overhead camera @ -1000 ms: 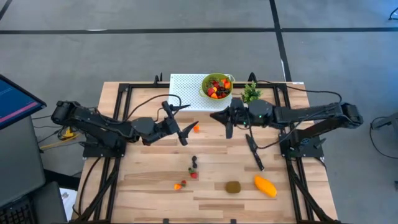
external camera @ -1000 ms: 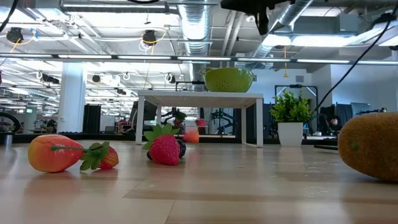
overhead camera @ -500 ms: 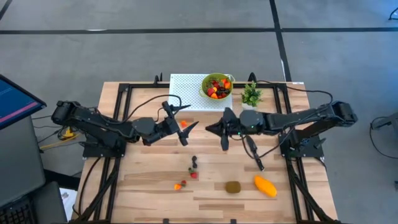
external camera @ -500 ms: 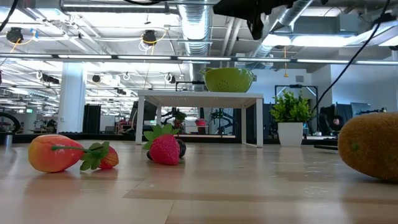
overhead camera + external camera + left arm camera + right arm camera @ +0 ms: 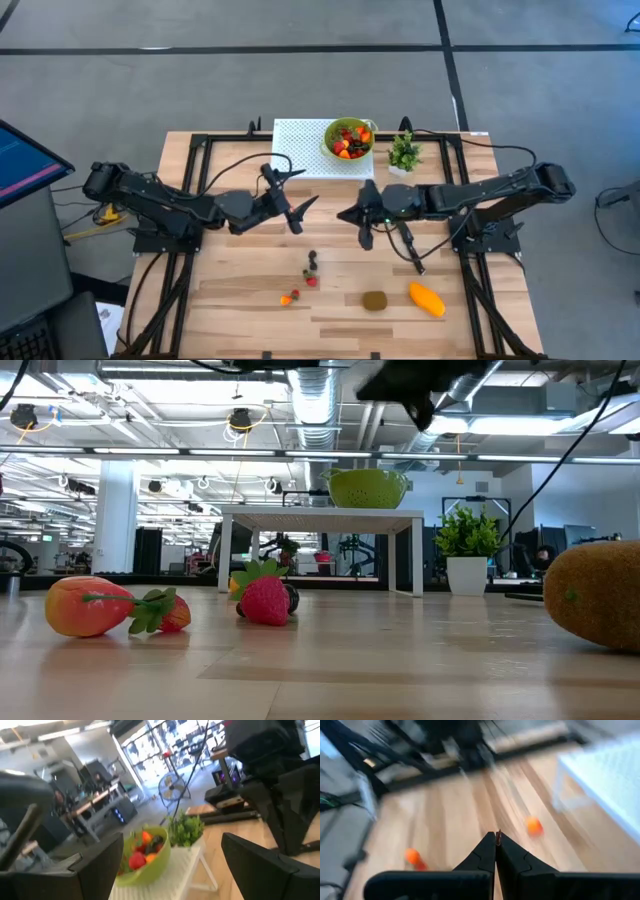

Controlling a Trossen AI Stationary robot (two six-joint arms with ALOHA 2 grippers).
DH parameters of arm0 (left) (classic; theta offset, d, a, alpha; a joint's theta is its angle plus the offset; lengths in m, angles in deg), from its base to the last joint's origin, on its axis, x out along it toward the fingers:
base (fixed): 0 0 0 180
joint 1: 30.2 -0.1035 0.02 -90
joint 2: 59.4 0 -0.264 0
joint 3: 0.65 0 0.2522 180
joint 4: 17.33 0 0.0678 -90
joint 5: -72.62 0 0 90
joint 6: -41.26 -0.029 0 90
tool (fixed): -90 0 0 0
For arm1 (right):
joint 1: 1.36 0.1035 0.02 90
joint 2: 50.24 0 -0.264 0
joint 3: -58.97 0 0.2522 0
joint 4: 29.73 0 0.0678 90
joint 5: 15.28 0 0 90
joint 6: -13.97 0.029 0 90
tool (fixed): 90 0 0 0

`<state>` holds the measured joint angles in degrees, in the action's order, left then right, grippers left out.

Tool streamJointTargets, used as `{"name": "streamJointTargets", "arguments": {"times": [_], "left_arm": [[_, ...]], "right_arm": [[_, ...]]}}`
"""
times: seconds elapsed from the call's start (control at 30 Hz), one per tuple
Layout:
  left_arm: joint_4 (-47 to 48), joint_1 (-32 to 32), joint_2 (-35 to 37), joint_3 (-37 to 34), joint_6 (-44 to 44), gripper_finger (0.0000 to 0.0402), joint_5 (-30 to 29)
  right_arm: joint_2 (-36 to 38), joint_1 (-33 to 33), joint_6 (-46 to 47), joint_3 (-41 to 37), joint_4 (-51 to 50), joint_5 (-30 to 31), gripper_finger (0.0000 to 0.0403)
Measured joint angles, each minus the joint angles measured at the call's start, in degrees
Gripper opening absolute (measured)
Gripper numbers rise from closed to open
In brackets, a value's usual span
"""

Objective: Pick & Place Fruit
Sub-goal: Put the orange pear into the green strainer bowl

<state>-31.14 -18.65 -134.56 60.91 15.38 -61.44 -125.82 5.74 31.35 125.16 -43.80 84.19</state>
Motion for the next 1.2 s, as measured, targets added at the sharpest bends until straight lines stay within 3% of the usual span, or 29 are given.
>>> {"name": "streamJointTargets", "arguments": {"times": [0.27, 0.43, 0.6, 0.8, 0.93, 1.2], "left_arm": [[13.2, 0.0, 0.0, 0.0, 14.2, 0.0333, -0.5], [21.2, -0.2, 0.0, 0.0, 24.1, 0.0333, 0.9], [25.8, -2.1, 0.0, -2.6, 32.7, 0.0333, 5.8], [25.9, -4.7, 0.0, -9.9, 39.9, 0.0333, 6.5], [25.4, -5.8, 0.0, -13.0, 41.5, 0.0333, 6.8], [23.7, -7.4, 0.0, -16.1, 41.6, 0.0333, 7.3]], "right_arm": [[3.6, -2.1, 14.1, 0.0, -31.5, 9.8, 0.0000], [3.7, -4.1, 17.4, 0.0, -41.2, 14.1, 0.0000], [3.7, -7.7, 12.6, 1.2, -37.6, 13.0, 0.0000], [3.6, -13.0, 0.7, 8.5, -30.0, 10.1, 0.0000], [3.2, -18.9, -4.5, 12.1, -26.6, 9.6, 0.0000], [1.0, -31.7, -5.8, 12.4, -18.9, -0.6, 0.0000]]}}
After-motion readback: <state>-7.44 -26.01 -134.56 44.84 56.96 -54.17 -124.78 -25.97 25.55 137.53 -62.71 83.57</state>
